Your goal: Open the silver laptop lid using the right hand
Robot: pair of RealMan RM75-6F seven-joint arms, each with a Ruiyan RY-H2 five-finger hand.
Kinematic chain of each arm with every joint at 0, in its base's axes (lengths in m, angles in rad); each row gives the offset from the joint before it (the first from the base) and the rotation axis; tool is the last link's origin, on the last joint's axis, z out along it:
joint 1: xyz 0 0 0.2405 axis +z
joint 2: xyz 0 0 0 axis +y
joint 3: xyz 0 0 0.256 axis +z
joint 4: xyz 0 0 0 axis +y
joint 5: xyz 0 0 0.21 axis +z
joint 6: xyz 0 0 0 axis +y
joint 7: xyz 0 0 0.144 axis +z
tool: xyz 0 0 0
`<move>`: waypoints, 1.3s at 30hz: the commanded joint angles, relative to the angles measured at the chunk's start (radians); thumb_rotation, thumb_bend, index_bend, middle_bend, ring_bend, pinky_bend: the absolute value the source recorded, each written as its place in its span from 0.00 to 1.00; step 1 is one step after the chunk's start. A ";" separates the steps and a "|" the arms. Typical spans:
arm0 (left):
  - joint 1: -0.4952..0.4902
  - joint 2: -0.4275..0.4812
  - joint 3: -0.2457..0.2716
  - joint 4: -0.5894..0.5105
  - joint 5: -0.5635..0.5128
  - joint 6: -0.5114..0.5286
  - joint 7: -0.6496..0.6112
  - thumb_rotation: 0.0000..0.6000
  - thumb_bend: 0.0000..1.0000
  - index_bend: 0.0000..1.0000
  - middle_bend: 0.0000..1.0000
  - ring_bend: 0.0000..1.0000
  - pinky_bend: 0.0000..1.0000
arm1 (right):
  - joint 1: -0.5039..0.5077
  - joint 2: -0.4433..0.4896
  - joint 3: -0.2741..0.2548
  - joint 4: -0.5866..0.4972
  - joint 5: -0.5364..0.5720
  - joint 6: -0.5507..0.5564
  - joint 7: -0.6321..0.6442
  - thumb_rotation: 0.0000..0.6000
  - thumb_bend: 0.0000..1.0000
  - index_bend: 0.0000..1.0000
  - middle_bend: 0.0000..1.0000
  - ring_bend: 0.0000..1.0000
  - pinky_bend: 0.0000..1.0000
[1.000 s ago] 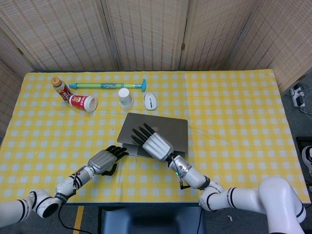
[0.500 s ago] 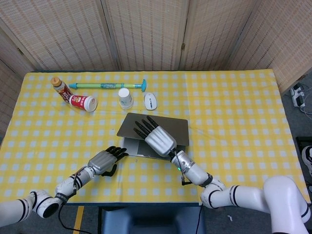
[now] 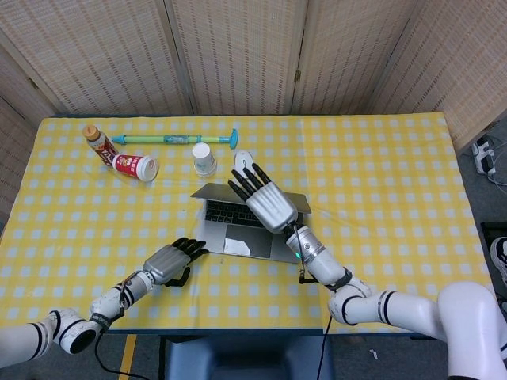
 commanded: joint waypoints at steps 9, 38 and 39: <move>-0.006 -0.001 0.002 -0.004 -0.007 0.002 0.011 0.67 0.84 0.00 0.07 0.01 0.00 | 0.037 0.029 0.042 0.056 0.077 -0.039 0.006 1.00 0.59 0.00 0.00 0.00 0.00; -0.011 0.004 0.008 -0.019 -0.025 0.017 0.041 0.67 0.84 0.00 0.07 0.01 0.00 | 0.143 0.014 0.098 0.287 0.324 -0.096 -0.055 1.00 0.59 0.00 0.00 0.00 0.00; -0.011 0.005 0.008 -0.020 -0.025 0.017 0.040 0.67 0.84 0.00 0.07 0.01 0.00 | 0.145 0.013 0.098 0.294 0.332 -0.097 -0.059 1.00 0.59 0.00 0.00 0.00 0.00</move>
